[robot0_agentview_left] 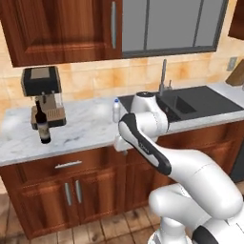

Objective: Place the drinks on the dining counter in a tight cluster.

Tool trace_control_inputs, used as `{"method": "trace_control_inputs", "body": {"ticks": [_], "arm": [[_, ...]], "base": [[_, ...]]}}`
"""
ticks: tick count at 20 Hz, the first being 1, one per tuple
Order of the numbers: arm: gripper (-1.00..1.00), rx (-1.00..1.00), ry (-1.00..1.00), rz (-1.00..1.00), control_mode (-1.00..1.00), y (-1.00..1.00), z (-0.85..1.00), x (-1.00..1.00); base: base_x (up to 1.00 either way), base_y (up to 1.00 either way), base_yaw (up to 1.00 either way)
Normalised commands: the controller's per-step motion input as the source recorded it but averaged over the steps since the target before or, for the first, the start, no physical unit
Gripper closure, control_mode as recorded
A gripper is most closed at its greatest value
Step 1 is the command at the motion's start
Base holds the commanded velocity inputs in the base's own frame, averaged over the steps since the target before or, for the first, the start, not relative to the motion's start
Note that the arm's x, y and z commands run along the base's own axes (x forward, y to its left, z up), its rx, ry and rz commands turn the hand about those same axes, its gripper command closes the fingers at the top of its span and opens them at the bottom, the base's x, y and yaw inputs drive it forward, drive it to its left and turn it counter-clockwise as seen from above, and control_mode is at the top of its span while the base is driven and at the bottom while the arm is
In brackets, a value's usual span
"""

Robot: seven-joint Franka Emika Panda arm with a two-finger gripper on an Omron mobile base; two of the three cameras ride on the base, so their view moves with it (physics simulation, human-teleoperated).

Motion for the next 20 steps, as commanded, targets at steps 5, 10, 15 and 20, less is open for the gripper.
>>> {"method": "trace_control_inputs", "body": {"ticks": [5,10,15,20], "arm": [[-1.0,0.0,0.0,0.0,1.0,0.0,0.0,0.0],[-1.0,0.0,0.0,0.0,1.0,0.0,0.0,0.0],[-1.0,0.0,0.0,0.0,1.0,0.0,0.0,0.0],[-1.0,0.0,0.0,0.0,1.0,0.0,0.0,0.0]], "base": [[0.69,-0.29,0.01],[0.72,-0.12,0.06],[0.58,-0.12,0.07],[0.46,-0.1,0.06]]}}
